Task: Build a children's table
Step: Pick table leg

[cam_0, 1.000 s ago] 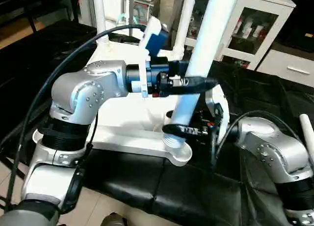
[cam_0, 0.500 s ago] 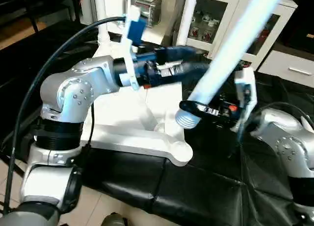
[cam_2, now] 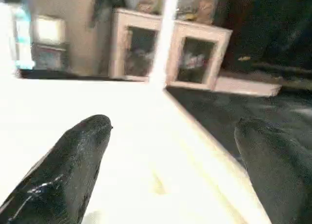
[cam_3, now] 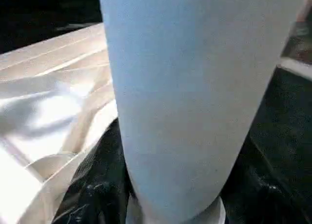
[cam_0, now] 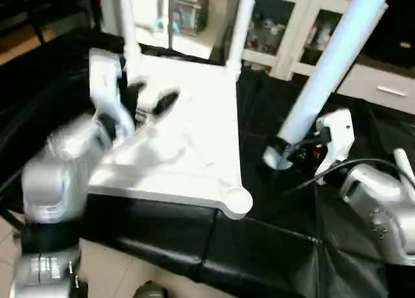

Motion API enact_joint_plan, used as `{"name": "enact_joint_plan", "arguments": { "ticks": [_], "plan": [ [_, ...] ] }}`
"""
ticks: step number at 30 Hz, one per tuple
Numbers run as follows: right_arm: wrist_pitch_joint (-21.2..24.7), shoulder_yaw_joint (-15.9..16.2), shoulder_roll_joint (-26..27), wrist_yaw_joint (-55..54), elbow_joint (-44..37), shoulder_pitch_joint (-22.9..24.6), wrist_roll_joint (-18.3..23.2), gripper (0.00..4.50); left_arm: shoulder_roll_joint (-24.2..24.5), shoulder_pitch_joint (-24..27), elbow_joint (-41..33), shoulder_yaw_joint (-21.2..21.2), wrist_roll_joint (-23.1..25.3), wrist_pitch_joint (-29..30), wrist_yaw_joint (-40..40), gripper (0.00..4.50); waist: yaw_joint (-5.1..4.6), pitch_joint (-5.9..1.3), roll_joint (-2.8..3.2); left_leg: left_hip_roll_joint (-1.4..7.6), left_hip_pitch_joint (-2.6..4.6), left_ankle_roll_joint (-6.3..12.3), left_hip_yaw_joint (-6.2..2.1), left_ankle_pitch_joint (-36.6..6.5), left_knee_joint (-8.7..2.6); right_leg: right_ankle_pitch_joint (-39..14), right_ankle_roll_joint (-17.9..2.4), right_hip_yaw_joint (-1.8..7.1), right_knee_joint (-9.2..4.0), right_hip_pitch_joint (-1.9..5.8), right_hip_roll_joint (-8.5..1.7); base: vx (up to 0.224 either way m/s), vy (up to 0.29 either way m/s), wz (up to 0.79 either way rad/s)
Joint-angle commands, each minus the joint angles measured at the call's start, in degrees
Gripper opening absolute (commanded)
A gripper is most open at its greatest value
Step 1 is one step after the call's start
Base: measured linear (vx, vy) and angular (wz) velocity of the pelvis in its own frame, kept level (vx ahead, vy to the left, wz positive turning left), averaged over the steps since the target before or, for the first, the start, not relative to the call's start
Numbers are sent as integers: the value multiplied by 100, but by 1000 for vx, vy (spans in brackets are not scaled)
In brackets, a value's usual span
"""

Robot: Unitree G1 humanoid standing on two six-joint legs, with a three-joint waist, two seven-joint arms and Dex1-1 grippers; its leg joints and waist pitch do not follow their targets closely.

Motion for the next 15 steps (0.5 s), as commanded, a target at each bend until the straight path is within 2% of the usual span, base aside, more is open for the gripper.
{"name": "enact_joint_plan", "arguments": {
  "ticks": [1, 2, 4, 5, 6, 7, 8, 10, 11, 13, 14, 15],
  "plan": [
    [-309, 17, 31, -539, -139, 94, -486, 193, -183, 320, -100, -285, 290, -251, 317, 450, -38, -377, 35, 261, 199, -608, -111, -1806, -557, -1733, -587, 193, -506, 124, -344, 0, 0, 0],
    [-426, 53, 251, -887, -184, 283, -677, 193, -475, 719, -85, -384, 479, -532, 636, 450, -26, -390, 77, 246, 262, -612, -105, -1948, -538, -1833, -501, 208, -516, 82, -326, 0, 0, 0],
    [-428, 53, 258, -897, -186, 288, -681, 193, -482, 728, -86, -387, 482, -537, 643, 450, -67, -381, 52, 239, 228, -613, -118, -2133, -564, -1944, -386, 206, -550, 92, -314, 0, 0, 0],
    [-573, 77, 424, -1166, -249, 496, -826, 193, -507, 932, -163, -646, 792, -759, 802, 450, -75, -394, 22, 233, 230, -592, -127, -2178, -556, -1935, -313, 204, -555, 84, -302, 0, 0, 0],
    [-728, 129, 448, -1257, -277, 619, -956, 193, -510, 984, -228, -741, 903, -814, 857, 450, -68, -388, 17, 247, 208, -590, -138, -2155, -569, -1906, -279, 205, -555, 88, -316, 0, 0, 0],
    [-813, 162, 449, -1293, -281, 697, -1030, 193, -512, 985, -264, -773, 965, -837, 903, 450, -70, -373, 17, 249, 220, -576, -132, -2218, -571, -1935, -241, 207, -574, 62, -310, 0, 0, 0],
    [-823, 101, 562, -1327, -298, 816, -939, 193, -497, 963, -296, -806, 1028, -888, 924, 450, -86, -375, 4, 240, 218, -560, -142, -2291, -573, -1965, -227, 201, -563, 77, -301, 0, 0, 0],
    [-744, -90, 811, -1378, -346, 940, -714, 193, -554, 948, -267, -788, 1062, -931, 969, 450, -124, -363, 18, 227, 211, -529, -148, -2440, -576, -2087, -232, 203, -576, 54, -304, 0, 0, 0],
    [-699, -186, 969, -1392, -419, 1041, -548, 193, -592, 953, -231, -768, 1075, -996, 970, 450, -163, -363, 97, 220, 208, -547, -174, -2545, -577, -2160, -247, 198, -572, 56, -312, 0, 0, 0],
    [-689, -182, 1022, -1418, -464, 1081, -522, 193, -596, 967, -220, -765, 1072, -1039, 942, 450, -204, -363, 45, 223, 202, -550, -175, -2612, -575, -2176, -216, 195, -594, 52, -297, 0, 0, 0],
    [-653, -148, 1011, -1381, -473, 1105, -502, 193, -608, 968, -198, -774, 1091, -1084, 946, 450, -220, -364, 75, 220, 200, -551, -177, -2591, -578, -2117, -225, 202, -585, 51, -292, 0, 0, 0],
    [-616, -109, 990, -1352, -491, 1118, -503, 193, -621, 955, -165, -781, 1078, -1101, 928, 450, -240, -361, 75, 221, 192, -559, -180, -2582, -583, -2081, -227, 201, -582, 56, -285, 0, 0, 0]
  ]
}}
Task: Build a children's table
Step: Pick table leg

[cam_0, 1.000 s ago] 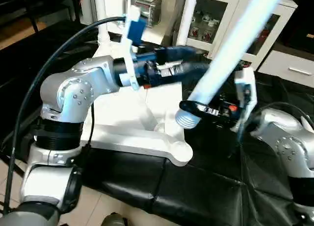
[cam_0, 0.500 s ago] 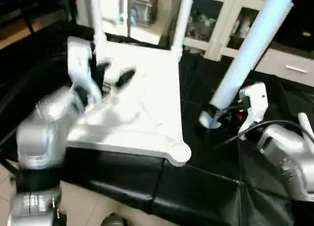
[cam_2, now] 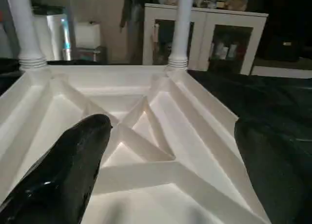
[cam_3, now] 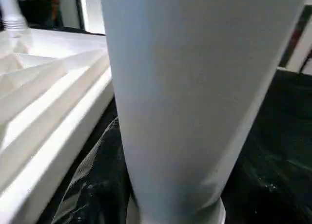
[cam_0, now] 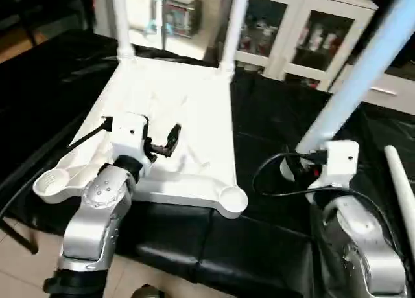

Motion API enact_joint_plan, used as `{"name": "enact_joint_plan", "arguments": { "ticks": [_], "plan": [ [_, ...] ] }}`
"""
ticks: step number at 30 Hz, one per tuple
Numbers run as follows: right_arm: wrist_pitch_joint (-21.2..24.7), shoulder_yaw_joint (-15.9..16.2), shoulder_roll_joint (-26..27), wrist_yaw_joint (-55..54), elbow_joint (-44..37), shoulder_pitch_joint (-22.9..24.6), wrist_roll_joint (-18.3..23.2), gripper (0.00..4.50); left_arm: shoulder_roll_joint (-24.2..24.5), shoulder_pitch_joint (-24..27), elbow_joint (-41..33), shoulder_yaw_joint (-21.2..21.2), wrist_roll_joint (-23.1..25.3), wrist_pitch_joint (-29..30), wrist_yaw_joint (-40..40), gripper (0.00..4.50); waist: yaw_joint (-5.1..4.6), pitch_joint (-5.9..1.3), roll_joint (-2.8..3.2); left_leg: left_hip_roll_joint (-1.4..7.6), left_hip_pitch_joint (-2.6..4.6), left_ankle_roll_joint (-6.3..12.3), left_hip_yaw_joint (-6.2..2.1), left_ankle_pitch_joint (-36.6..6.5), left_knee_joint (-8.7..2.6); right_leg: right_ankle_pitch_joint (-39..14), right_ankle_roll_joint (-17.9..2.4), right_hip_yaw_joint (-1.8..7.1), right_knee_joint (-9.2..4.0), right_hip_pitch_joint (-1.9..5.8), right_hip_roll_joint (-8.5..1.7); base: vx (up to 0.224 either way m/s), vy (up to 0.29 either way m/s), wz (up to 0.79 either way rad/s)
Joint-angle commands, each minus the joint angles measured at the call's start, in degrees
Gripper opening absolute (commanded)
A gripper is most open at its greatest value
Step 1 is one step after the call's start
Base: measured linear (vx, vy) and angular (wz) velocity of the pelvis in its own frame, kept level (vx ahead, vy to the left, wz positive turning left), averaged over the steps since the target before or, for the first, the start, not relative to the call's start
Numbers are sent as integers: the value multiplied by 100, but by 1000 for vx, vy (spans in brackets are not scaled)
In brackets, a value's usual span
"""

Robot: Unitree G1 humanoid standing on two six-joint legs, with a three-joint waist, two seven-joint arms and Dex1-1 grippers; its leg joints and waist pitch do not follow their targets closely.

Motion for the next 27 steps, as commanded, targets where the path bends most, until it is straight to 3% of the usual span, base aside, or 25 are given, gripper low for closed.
{"name": "enact_joint_plan", "arguments": {
  "ticks": [1, 6, 8, 9, 14, 15, 17, 18, 27],
  "plan": [
    [68, -55, -71, 4, -195, 13, 53, 193, -23, -60, 20, -96, 26, -104, -12, 450, -44, -345, 98, 222, 190, -556, -167, -2564, -566, -2033, -278, 194, -568, 64, -283, 0, 0, 0],
    [53, -14, -68, 37, -289, -21, 14, 193, -53, -52, 58, -171, 73, -154, 2, 450, -113, -346, 129, 220, 184, -520, -163, -2510, -554, -1950, -328, 202, -561, 63, -279, 0, 0, 0],
    [92, -37, -55, 39, -298, -88, 33, 193, -72, -19, 16, -195, 110, -162, -9, 450, -114, -353, 120, 221, 179, -499, -158, -2440, -550, -1847, -373, 204, -548, 73, -278, 0, 0, 0],
    [110, -54, -51, 40, -281, -126, 60, 193, -79, 1, -11, -206, 127, -156, -11, 450, -112, -352, 76, 224, 177, -485, -155, -2423, -551, -1841, -379, 201, -551, 76, -278, 0, 0, 0],
    [125, 23, -54, 91, -99, -249, 50, 193, -36, 113, -205, -168, 126, -20, 19, 450, -101, -345, 123, 230, 197, -515, -157, -2450, -555, -1794, -429, 202, -536, 64, -279, 0, 0, 0],
    [127, 37, -29, 84, -120, -241, 55, 193, -12, 97, -190, -152, 117, -18, 3, 450, -91, -342, 199, 227, 205, -535, -167, -2475, -560, -1773, -439, 204, -528, 60, -278, 0, 0, 0],
    [130, 48, -7, 78, -141, -232, 59, 193, 7, 82, -173, -141, 109, -23, -14, 450, -93, -339, 152, 218, 207, -536, -156, -2566, -558, -1865, -415, 204, -550, 54, -270, 0, 0, 0],
    [138, 68, 18, 75, -180, -201, 56, 193, 36, 43, -124, -146, 115, -61, -54, 450, -85, -338, 196, 218, 213, -545, -163, -2580, -559, -1883, -417, 207, -548, 51, -276, 0, 0, 0],
    [303, 52, 137, -10, -151, -147, 88, 193, 77, -50, -38, -227, 204, -84, -126, 450, -91, -345, 200, 220, 202, -572, -169, -2573, -567, -1771, -444, 210, -536, 63, -275, 0, 0, 0]
  ]
}}
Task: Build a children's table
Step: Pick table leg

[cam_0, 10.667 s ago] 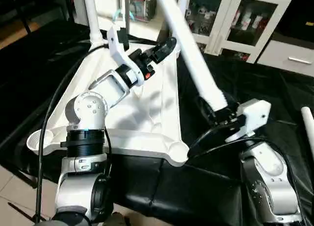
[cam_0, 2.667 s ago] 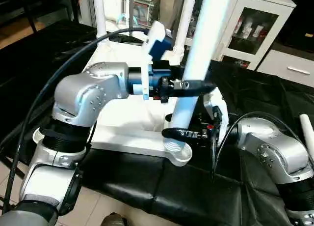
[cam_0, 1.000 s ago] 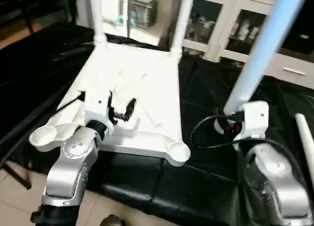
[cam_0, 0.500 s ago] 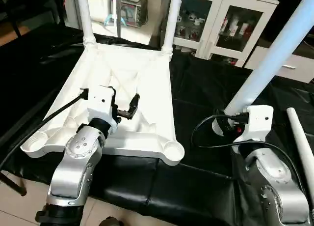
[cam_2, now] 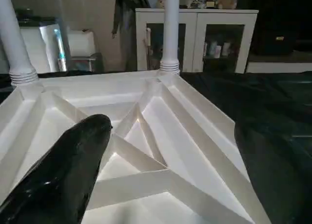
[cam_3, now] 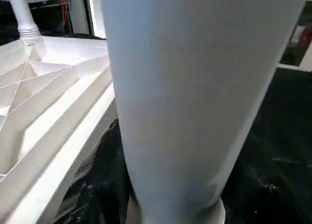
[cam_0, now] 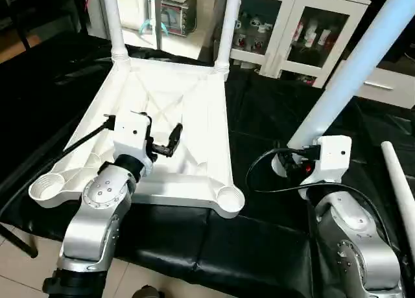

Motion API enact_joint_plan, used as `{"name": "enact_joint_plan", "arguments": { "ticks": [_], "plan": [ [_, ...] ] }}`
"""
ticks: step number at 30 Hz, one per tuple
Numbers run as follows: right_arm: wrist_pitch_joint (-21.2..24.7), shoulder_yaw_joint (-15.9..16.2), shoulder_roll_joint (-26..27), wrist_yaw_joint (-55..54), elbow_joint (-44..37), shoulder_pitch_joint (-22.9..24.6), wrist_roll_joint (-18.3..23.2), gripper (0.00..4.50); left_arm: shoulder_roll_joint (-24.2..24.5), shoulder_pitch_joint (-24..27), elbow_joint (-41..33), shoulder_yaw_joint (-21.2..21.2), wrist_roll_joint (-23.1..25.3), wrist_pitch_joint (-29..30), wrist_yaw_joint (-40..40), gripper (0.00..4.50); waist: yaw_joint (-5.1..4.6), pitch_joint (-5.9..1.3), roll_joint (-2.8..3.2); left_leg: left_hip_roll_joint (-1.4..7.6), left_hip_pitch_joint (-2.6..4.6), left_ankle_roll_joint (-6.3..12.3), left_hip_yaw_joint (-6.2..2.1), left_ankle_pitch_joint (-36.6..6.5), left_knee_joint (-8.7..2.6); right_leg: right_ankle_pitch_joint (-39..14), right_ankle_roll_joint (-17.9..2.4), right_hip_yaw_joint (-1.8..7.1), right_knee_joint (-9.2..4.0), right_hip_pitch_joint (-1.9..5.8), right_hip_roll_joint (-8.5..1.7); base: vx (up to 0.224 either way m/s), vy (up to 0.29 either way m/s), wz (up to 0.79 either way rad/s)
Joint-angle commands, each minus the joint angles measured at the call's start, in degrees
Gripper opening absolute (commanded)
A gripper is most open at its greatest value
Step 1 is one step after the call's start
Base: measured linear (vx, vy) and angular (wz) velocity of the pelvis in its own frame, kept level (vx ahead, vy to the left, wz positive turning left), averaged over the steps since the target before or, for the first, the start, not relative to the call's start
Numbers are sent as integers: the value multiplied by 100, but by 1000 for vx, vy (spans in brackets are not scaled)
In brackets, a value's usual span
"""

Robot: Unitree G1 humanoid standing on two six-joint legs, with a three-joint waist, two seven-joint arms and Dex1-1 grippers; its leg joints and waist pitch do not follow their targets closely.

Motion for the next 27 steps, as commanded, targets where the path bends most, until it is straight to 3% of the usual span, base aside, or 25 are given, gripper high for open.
{"name": "enact_joint_plan", "arguments": {
  "ticks": [1, 2, 3, 5, 7, 9, 10, 11, 12, 13, 14, 15, 16, 17, 18, 20, 21, 22, 23, 24, 25, 26, 27],
  "plan": [
    [69, -87, -25, -22, 4, 31, 37, 193, 2, -56, 22, -110, 48, 18, -42, 450, 23, -378, 126, 182, 650, -1005, 145, -2776, -162, -2238, -140, 339, -754, -407, 28, 0, 0, 0],
    [69, -98, -18, -23, 13, 28, 40, 193, 3, -62, 23, -115, 45, 19, -43, 450, 10, -349, 107, 148, 514, -1051, 149, -2688, -236, -2393, 11, 363, -724, -326, 167, -42, -1, -37],
    [83, -118, -2, -33, 20, 27, 51, 193, 18, -66, 20, -121, 57, 22, -47, 450, 26, -354, 102, 151, 544, -1056, 173, -2701, -214, -2387, 86, 375, -738, -387, 232, 4, 12, -56],
    [95, -125, 6, -40, 20, 26, 50, 193, 27, -70, 13, -97, 41, 28, -64, 450, -37, -370, 121, 144, 583, -936, 224, -2734, -159, -2301, 138, 363, -733, -449, 354, 1, 21, -56],
    [96, -122, 9, -45, 18, 17, 41, 193, 52, -75, 2, -73, 55, 46, -85, 450, -88, -406, 121, 152, 532, -820, 233, -2567, -156, -2074, 109, 357, -690, -401, 368, -5, 53, -60],
    [104, -125, 9, -53, 18, 14, 44, 193, 60, -81, 0, -54, 57, 53, -80, 450, -125, -448, 85, 108, 426, -697, 238, -2312, -162, -1827, 100, 391, -674, -299, 369, 8, 58, -63],
    [105, -126, 9, -54, 18, 14, 43, 193, 62, -82, -1, -56, 61, 55, -78, 450, -123, -502, 37, 29, 265, -651, 283, -1738, -101, -1276, 133, 528, -638, -254, 383, 19, 55, -62],
    [109, -128, 9, -56, 18, 15, 43, 193, 65, -82, -4, -58, 66, 59, -75, 450, -143, -504, 31, -10, 256, -560, 360, -1552, 13, -1180, 137, 559, -720, -446, 501, -17, 22, -45],
    [118, -135, 15, -68, 15, 15, 42, 193, 61, -84, -16, -59, 59, 71, -68, 450, -144, -501, -80, -26, -38, -296, 136, -1518, -169, -1135, -50, 436, -564, -125, 230, -4, 28, -21],
    [118, -135, 15, -68, 15, 15, 42, 193, 61, -84, -16, -59, 59, 71, -68, 450, -190, -562, 66, 43, -94, 20, 73, -802, -194, -537, -318, 409, -546, -163, 131, -4, 28, -21],
    [119, -135, 17, -72, 12, 11, 37, 193, 55, -84, -24, -61, 46, 80, -72, 450, -239, -637, 80, -5, -100, 503, 101, 25, -53, 409, -624, 345, -550, -239, 160, 0, 0, 0],
    [119, -133, 17, -73, 13, 10, 34, 193, 57, -84, -25, -63, 51, 86, -69, 450, -238, -659, 75, -44, -145, 749, 122, 342, 2, 795, -764, 313, -588, -275, 175, 0, 0, 0],
    [119, -132, 17, -73, 13, 8, 33, 193, 59, -84, -27, -65, 56, 90, -67, 450, -224, -702, 89, -75, -218, 1134, 122, 644, 94, 1275, -968, 272, -646, -328, 146, 0, 0, 0],
    [122, -120, 16, -70, 20, 0, 27, 193, 62, -86, -34, -63, 67, 112, -70, 450, -228, -720, 104, -68, -268, 1386, 107, 545, 115, 1025, -1069, 184, -755, -365, 152, -82, -25, 13],
    [123, -118, 16, -70, 21, -1, 26, 193, 64, -86, -34, -62, 71, 114, -69, 450, -216, -746, 120, -53, -285, 1465, 92, 546, 131, 845, -1075, 148, -785, -375, 164, -105, -4, 11],
    [127, -110, 16, -65, 28, -8, 22, 193, 62, -84, -38, -43, 68, 121, -70, 450, -184, -707, 209, 50, -359, 1666, 30, 371, 91, -427, -867, -77, -1039, -525, 211, -115, 1, 9],
    [134, -110, 16, -64, 28, -16, 20, 193, 63, -82, -41, -32, 68, 120, -64, 450, -202, -689, 204, 86, -407, 1703, 15, 288, 58, -745, -753, -150, -1067, -543, 234, -139, 24, 1],
    [136, -111, 16, -62, 29, -19, 20, 193, 63, -82, -42, -29, 70, 120, -60, 450, -191, -658, 259, 198, -444, 1758, -9, -59, -33, -1343, -547, -312, -1032, -598, 285, -139, 24, 1],
    [140, -111, 14, -58, 32, -27, 21, 193, 64, -81, -42, -22, 71, 120, -54, 450, -177, -629, 322, 508, -568, 1963, -75, -352, -365, -1501, -447, -491, -574, -534, 359, -154, -6, 0],
    [145, -110, 11, -49, 40, -43, 23, 193, 66, -77, -42, -11, 71, 121, -46, 450, -157, -590, 340, 787, -633, 2123, -157, -406, -621, -1364, -372, -524, 24, -452, 379, -173, -50, 15],
    [148, -101, 2, -33, 46, -55, 24, 193, 66, -70, -44, -2, 70, 114, -41, 450, 21, -522, 362, 948, -561, 1996, -62, -576, -794, -1195, -297, -583, 837, -572, 344, -173, -50, 15],
    [150, -88, -10, -2, 53, -74, 32, 193, 72, -57, -54, 6, 104, 142, 1, 450, 81, -442, 244, 1032, -637, 1787, -3, -1224, -905, -1211, -170, -297, 1070, -598, 184, -179, -88, 31],
    [158, -71, -40, 34, 59, -89, 29, 193, 23, -29, -51, 50, 101, 120, 74, 450, 141, -512, 135, 1064, -588, 1552, 0, -1525, -790, -1241, -46, -59, 1044, -582, 66, -211, -125, 25]
  ]
}}
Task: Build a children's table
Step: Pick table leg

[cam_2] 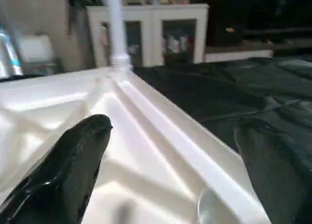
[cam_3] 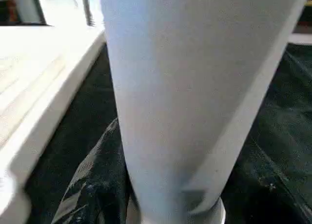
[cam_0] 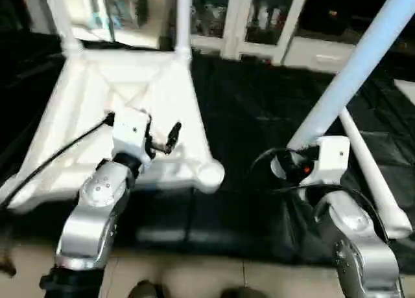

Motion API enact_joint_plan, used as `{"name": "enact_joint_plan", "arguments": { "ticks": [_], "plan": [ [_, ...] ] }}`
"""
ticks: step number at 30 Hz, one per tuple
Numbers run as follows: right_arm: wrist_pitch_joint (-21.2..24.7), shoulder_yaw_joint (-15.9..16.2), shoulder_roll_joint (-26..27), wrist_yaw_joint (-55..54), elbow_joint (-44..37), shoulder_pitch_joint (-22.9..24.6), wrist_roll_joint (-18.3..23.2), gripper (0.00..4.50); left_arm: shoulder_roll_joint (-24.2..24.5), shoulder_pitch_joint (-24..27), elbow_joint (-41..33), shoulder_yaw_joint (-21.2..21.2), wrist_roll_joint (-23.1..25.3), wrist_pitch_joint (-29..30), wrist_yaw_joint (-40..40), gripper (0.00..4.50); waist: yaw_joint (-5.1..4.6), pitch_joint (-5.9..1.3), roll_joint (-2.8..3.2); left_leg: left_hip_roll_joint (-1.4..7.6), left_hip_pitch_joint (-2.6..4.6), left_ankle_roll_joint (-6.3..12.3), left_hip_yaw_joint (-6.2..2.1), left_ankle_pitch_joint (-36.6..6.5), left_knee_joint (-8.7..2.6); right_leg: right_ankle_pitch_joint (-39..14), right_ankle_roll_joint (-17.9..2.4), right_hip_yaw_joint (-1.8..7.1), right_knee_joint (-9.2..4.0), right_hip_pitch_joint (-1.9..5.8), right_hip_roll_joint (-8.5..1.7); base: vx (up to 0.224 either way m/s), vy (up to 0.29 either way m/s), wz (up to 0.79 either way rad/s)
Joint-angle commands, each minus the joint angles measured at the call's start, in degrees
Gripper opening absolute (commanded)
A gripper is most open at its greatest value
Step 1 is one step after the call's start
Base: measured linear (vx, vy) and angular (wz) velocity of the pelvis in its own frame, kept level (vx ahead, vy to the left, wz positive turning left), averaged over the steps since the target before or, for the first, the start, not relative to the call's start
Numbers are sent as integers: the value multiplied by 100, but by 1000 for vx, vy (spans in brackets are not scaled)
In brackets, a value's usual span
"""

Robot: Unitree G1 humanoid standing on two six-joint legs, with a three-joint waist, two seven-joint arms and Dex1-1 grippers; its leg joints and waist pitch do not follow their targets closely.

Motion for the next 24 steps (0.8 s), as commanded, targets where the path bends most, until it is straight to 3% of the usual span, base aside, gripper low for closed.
{"name": "enact_joint_plan", "arguments": {
  "ticks": [1, 2, 3, 4, 5, 6, 7, 8, 9, 10, 11, 12, 13, 14, 15, 16, 17, 18, 19, 20, 21, 22, 23, 24],
  "plan": [
    [70, -27, -101, 93, 33, -50, 22, 193, -131, 101, -37, 44, 29, 28, 161, 450, 184, -234, -22, -75, 177, 29, 188, -2660, -104, -2502, 280, 414, -913, -164, -344, -211, -125, 25],
    [77, -21, -115, 114, 37, -55, 25, 193, -178, 121, -31, 82, 12, -10, 210, 450, 58, -161, -178, -482, 557, -453, -360, -2293, 1342, -5387, 448, 901, -1869, -398, -991, -282, -61, 13],
    [87, -18, -127, 144, 46, -56, 43, 193, -251, 153, -25, 145, -25, -101, 271, 450, 79, -109, -158, -690, 165, -426, -478, -2008, 1476, -5766, 728, 837, -1783, -90, -865, -216, 11, -3],
    [95, -18, -137, 165, 62, -53, 56, 193, -295, 182, -26, 189, -17, -148, 345, 450, 74, -1, -167, -704, 354, -450, -589, -2285, 1367, -6390, 1083, 692, -1793, 26, -966, -216, 11, -3],
    [108, -18, -155, 195, 83, -41, 70, 193, -326, 212, -20, 221, -10, -236, 389, 450, -113, 2, -54, -610, 1076, -379, -793, -3165, 1348, -6431, 809, 358, -1774, -156, -977, -210, 65, -4],
    [117, -18, -168, 213, 96, -33, 76, 193, -341, 229, -15, 237, -2, -290, 413, 450, -219, -119, 67, -518, 1404, -379, -867, -3657, 1064, -5779, 743, 2, -1700, -68, -817, -253, 119, 2],
    [99, -20, -201, 262, 106, -3, 87, 193, -311, 291, -52, 191, 7, -346, 351, 450, -364, -29, 384, 249, 1182, -421, -1465, -5488, -269, -2705, 528, -393, -540, 187, -311, -253, 119, 2],
    [93, -25, -206, 274, 106, 7, 94, 193, -306, 314, -68, 178, -5, -356, 321, 450, -292, 55, 454, 186, 861, -291, -1333, -5754, -814, -256, 59, -409, -89, 417, -153, -260, 112, -5],
    [68, -40, -222, 317, 105, 43, 117, 193, -279, 404, -130, 127, -58, -385, 197, 450, -342, 73, 424, 90, 873, -158, -1257, -5819, -865, 96, -67, -428, -80, 516, -152, -252, 74, -8],
    [68, -40, -222, 317, 105, 43, 117, 193, -279, 404, -130, 127, -58, -385, 197, 450, -336, 154, 428, -20, 790, -291, -1177, -6297, -1012, 69, -37, -422, -43, 776, -174, -252, 74, -8],
    [94, -83, -202, 326, 105, 60, 175, 193, -246, 462, -161, 76, -45, -388, 143, 450, -260, 160, 369, -158, 698, -583, -1040, -6543, -1111, -306, 97, -345, -19, 1157, -163, -176, 41, -6],
    [110, -109, -185, 331, 105, 72, 217, 193, -234, 483, -173, 56, -41, -357, 125, 450, -184, 95, 340, -205, 726, -682, -1005, -6365, -1084, -695, 171, -234, -90, 1313, -191, -110, -5, -7],
    [127, -137, -166, 337, 105, 84, 261, 193, -222, 506, -186, 36, -36, -325, 106, 450, -215, -131, 34, -299, 1040, -868, -1021, -4871, -698, -2180, 277, 147, -625, 1351, -567, -110, -5, -7],
    [165, -153, -149, 382, 95, 126, 344, 193, -244, 551, -211, 21, -8, -289, 100, 450, -80, -111, -63, -233, 824, -681, -1049, -2519, 30, -3978, 230, 621, -1623, 1568, -1541, -118, -55, -20],
    [171, -124, -160, 413, 81, 148, 348, 193, -273, 556, -213, 34, -4, -302, 119, 450, -48, -107, -13, -217, 864, -432, -1004, -1508, 422, -4419, 91, 655, -1863, 1523, -1750, -127, -32, -26],
    [171, -101, -169, 433, 72, 159, 344, 193, -284, 555, -214, 35, 7, -311, 131, 450, -8, -84, -8, -293, 723, -287, -981, -798, 492, -4564, -190, 548, -1892, 1716, -1585, -127, -32, -26],
    [167, -66, -179, 466, 58, 179, 338, 193, -289, 562, -214, 28, 28, -328, 149, 450, 65, -6, 78, -211, 893, -258, -863, -969, 163, -4555, -517, 260, -1926, 1636, -1268, -72, 7, -9],
    [165, -57, -181, 475, 55, 183, 337, 193, -289, 564, -214, 24, 36, -333, 153, 450, 63, 40, 119, -194, 1020, -248, -800, -1237, -26, -4502, -626, 118, -1906, 1592, -1074, -75, 23, 21],
    [159, -36, -187, 499, 46, 197, 335, 193, -283, 572, -207, 12, 48, -359, 167, 450, -38, 112, 205, -55, 1338, -384, -755, -2572, -509, -3882, -595, -131, -1699, 1325, -569, -75, 23, 21],
    [158, -40, -184, 521, 41, 204, 344, 193, -281, 583, -215, 8, 48, -365, 178, 450, -165, 64, 315, 145, 1604, -778, -913, -4520, -754, -3071, -433, -191, -1391, 1238, -382, -49, 50, 21],
    [157, -46, -181, 534, 38, 207, 351, 193, -279, 590, -221, 6, 47, -366, 184, 450, -255, 57, 323, 205, 1576, -841, -1026, -4972, -926, -2523, -366, -184, -1252, 1320, -339, 11, 59, -2],
    [157, -51, -178, 544, 36, 209, 356, 193, -279, 595, -227, 5, 47, -364, 187, 450, -289, -14, 380, 205, 1646, -727, -1116, -5054, -1074, -1603, -333, -121, -1115, 1356, -302, 11, 59, -2],
    [157, -53, -177, 547, 35, 210, 358, 193, -280, 597, -230, 5, 48, -363, 188, 450, -314, -36, 392, 182, 1694, -609, -1153, -4890, -1097, -1300, -311, -99, -1092, 1318, -288, 58, 53, -10],
    [157, -53, -177, 547, 35, 210, 358, 193, -280, 597, -230, 6, 48, -363, 187, 450, -366, -27, 333, 128, 1666, -328, -1167, -4392, -1106, -984, -229, -52, -1147, 1312, -322, 63, 43, -17]
  ]
}}
